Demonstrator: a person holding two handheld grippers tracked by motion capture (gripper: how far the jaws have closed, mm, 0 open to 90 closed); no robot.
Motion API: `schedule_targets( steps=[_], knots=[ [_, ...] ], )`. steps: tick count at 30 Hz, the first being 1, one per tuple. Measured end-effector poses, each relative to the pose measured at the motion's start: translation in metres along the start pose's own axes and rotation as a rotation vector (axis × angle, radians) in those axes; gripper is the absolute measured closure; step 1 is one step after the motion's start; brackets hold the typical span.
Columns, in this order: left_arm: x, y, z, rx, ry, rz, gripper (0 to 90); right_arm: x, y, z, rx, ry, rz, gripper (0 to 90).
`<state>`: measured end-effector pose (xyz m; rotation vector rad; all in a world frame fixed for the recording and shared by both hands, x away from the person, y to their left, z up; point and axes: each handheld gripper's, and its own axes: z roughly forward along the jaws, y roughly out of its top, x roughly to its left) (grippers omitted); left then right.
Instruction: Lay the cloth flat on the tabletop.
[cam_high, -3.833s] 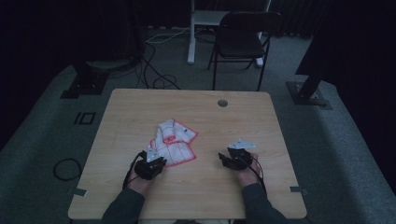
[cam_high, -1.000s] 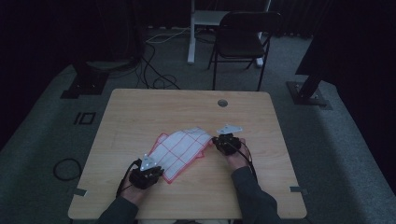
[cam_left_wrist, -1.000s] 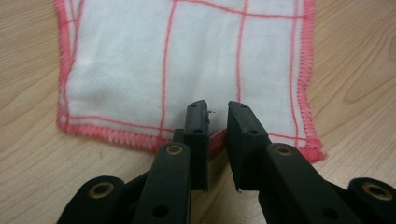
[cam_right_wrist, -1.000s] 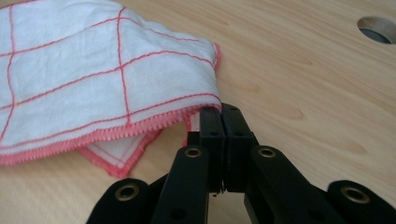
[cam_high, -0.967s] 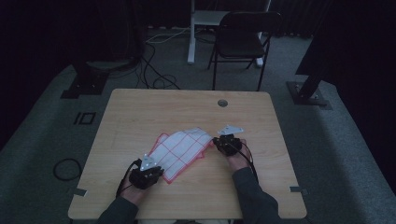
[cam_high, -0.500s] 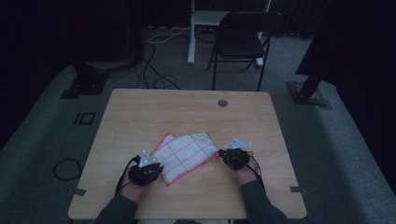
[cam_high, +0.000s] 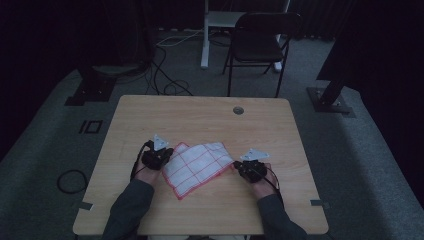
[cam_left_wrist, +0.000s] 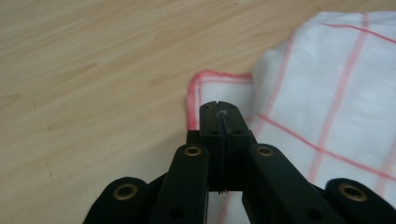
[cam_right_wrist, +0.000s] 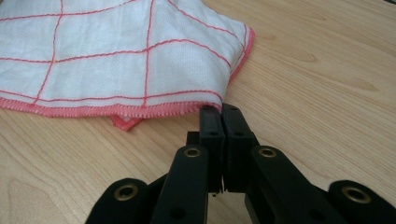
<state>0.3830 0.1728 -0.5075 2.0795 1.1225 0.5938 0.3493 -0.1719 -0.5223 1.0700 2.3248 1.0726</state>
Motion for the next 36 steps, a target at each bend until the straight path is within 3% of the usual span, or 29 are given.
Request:
schedule_targets(
  steps=[7, 15, 21, 23, 36],
  knots=[
    [-0.001, 0.016, 0.03, 0.053, -0.001, 0.017, 90.0, 0.0, 0.0, -0.001, -0.004, 0.002, -0.002, 89.1],
    [0.0, 0.016, 0.055, 0.124, -0.008, 0.024, 90.0, 0.001, -0.003, -0.003, -0.002, 0.009, -0.011, 89.2],
    [0.005, 0.015, 0.054, 0.124, -0.01, 0.003, 90.0, 0.002, -0.007, -0.007, 0.0, 0.007, -0.022, 89.3],
    [0.007, 0.014, 0.053, 0.122, 0.005, 0.002, 90.0, 0.003, -0.01, -0.01, 0.0, 0.007, -0.023, 89.4],
    [0.039, -0.005, 0.037, 0.121, 0.101, -0.115, 90.0, 0.004, -0.031, -0.031, 0.011, -0.007, -0.03, 89.6]
  ],
)
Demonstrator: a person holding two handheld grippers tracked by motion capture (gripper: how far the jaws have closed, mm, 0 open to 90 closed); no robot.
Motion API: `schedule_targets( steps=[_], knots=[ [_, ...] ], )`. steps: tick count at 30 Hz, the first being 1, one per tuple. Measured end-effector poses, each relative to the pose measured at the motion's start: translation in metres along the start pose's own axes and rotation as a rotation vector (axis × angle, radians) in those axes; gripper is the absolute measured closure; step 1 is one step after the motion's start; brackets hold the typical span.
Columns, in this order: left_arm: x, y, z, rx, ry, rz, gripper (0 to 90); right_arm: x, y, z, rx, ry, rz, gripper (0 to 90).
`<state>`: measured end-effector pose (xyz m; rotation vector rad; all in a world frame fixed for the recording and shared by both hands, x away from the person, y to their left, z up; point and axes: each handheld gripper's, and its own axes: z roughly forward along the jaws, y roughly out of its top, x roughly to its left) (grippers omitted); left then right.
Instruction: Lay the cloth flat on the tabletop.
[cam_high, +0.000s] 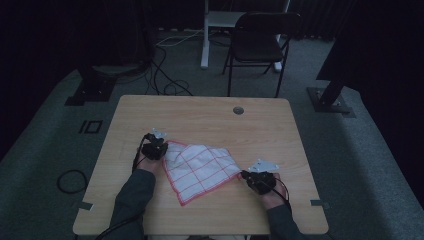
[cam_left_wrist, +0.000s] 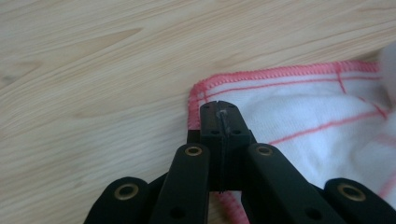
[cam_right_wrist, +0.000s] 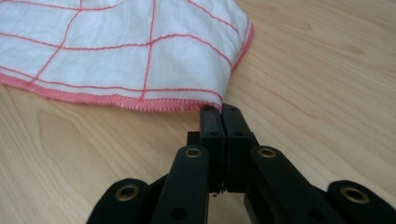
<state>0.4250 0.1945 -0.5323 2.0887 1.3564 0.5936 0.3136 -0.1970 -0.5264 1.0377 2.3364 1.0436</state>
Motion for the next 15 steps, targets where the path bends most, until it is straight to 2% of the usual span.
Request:
schedule_targets(
  steps=[4, 6, 11, 15],
  knots=[
    [0.011, -0.006, -0.005, 0.0, 0.011, -0.038, 90.0, -0.003, -0.005, -0.006, 0.003, -0.007, 0.008, 89.8],
    [0.012, -0.008, -0.007, 0.005, 0.017, -0.044, 90.0, -0.005, -0.007, -0.009, 0.002, -0.006, 0.011, 89.9],
    [0.009, -0.007, -0.009, 0.023, 0.037, -0.05, 90.0, -0.001, -0.008, -0.013, 0.003, 0.004, 0.0, 89.9],
    [0.002, -0.007, -0.016, -0.006, 0.019, -0.049, 82.8, 0.002, -0.007, -0.012, 0.006, 0.018, -0.003, 89.2]
  ],
)
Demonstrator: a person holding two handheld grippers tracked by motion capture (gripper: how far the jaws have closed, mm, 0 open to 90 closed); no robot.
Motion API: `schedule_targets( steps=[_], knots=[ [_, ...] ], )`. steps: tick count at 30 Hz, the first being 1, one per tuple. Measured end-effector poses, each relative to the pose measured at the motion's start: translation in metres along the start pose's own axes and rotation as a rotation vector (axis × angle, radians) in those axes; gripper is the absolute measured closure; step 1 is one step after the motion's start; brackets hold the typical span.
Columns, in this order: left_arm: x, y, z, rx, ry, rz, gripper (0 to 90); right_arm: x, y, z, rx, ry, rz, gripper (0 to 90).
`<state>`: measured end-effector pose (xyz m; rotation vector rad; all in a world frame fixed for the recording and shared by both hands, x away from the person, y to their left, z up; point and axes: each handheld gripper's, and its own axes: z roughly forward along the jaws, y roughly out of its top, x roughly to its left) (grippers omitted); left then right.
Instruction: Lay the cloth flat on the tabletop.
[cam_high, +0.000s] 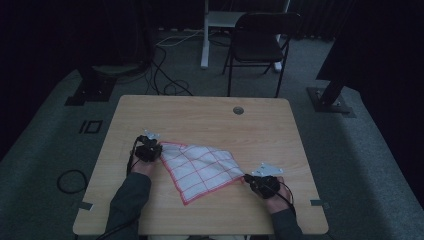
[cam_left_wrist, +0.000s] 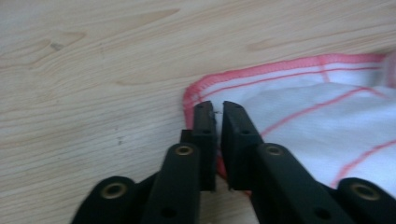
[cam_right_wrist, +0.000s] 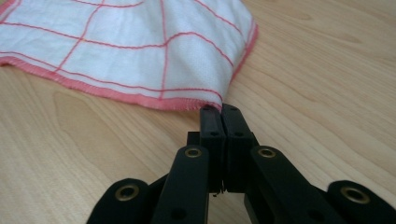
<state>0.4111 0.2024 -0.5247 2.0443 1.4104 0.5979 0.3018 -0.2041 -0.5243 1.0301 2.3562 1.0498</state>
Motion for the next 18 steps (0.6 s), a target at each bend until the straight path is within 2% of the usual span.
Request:
schedule_targets(
  steps=[4, 7, 9, 10, 11, 15, 18],
  knots=[
    [-0.017, 0.001, -0.017, -0.057, -0.033, 0.031, 80.5, 0.001, 0.001, 0.001, -0.005, 0.014, -0.001, 89.1],
    [-0.036, 0.0, -0.027, -0.078, -0.069, 0.082, 79.5, 0.006, 0.001, 0.003, -0.002, 0.027, -0.019, 89.1],
    [-0.053, -0.003, -0.034, -0.09, -0.111, 0.115, 78.9, 0.01, 0.002, 0.005, 0.003, 0.034, -0.032, 89.1],
    [-0.064, -0.006, -0.038, -0.094, -0.148, 0.127, 78.8, 0.01, 0.002, 0.005, 0.006, 0.036, -0.036, 89.1],
    [-0.074, -0.009, -0.041, -0.093, -0.181, 0.134, 78.8, 0.012, 0.002, 0.006, 0.007, 0.036, -0.042, 89.1],
    [-0.113, -0.026, -0.045, -0.067, -0.269, 0.225, 78.9, 0.013, 0.002, 0.009, 0.013, 0.043, -0.042, 89.1],
    [-0.13, -0.037, -0.045, -0.037, -0.303, 0.271, 78.8, 0.014, 0.003, 0.01, 0.014, 0.044, -0.046, 89.1]
  ],
)
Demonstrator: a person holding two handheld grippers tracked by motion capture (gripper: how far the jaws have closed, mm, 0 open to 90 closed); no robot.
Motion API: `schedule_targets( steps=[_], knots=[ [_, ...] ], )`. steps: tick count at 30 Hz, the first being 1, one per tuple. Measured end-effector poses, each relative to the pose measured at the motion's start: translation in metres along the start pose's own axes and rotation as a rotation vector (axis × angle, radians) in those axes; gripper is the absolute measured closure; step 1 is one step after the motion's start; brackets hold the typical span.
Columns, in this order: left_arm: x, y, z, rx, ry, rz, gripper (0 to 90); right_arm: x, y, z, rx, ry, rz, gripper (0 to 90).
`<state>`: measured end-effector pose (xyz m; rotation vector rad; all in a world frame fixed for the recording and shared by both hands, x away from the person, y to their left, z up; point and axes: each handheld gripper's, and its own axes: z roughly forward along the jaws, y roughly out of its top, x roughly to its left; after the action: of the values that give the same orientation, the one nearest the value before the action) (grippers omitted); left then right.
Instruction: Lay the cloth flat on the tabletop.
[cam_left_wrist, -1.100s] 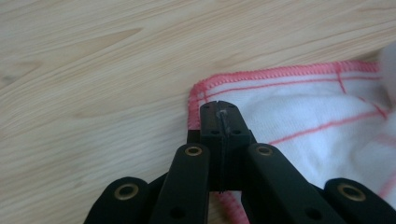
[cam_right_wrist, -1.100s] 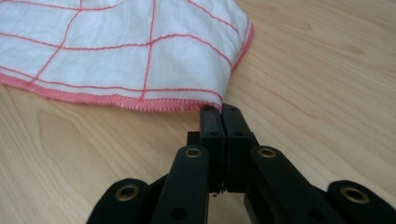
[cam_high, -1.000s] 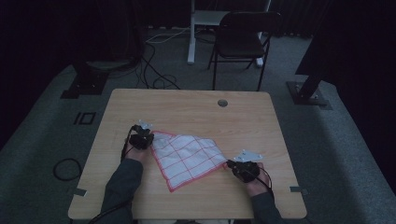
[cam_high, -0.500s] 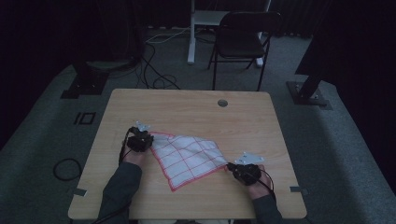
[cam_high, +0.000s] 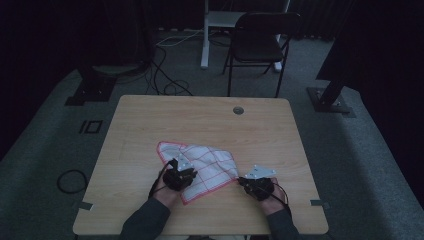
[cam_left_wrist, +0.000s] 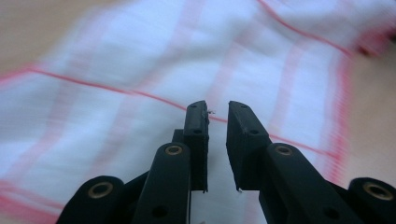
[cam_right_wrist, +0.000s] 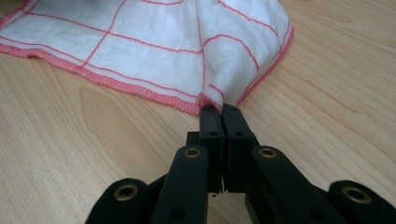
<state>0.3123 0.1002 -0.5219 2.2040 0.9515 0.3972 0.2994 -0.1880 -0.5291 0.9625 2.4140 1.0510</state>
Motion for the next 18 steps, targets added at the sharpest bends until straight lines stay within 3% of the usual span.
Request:
schedule_targets(
  steps=[7, 8, 10, 13, 18],
  knots=[
    [-0.003, -0.015, 0.003, 0.03, -0.002, -0.021, 80.9, 0.0, 0.001, 0.003, 0.004, 0.004, 0.002, 89.0],
    [-0.001, -0.02, -0.001, 0.023, -0.006, -0.037, 81.1, 0.0, 0.002, 0.005, 0.009, 0.009, 0.001, 88.6],
    [0.001, -0.023, -0.005, 0.028, 0.003, -0.031, 81.3, 0.0, 0.003, 0.006, 0.015, 0.028, -0.002, 80.8],
    [0.006, -0.028, -0.01, 0.037, 0.025, -0.029, 81.3, 0.0, 0.003, 0.007, 0.02, 0.042, -0.005, 76.3],
    [0.022, -0.04, -0.022, 0.031, 0.054, -0.07, 81.0, -0.001, 0.003, 0.004, 0.011, 0.061, -0.009, 71.1]
  ],
)
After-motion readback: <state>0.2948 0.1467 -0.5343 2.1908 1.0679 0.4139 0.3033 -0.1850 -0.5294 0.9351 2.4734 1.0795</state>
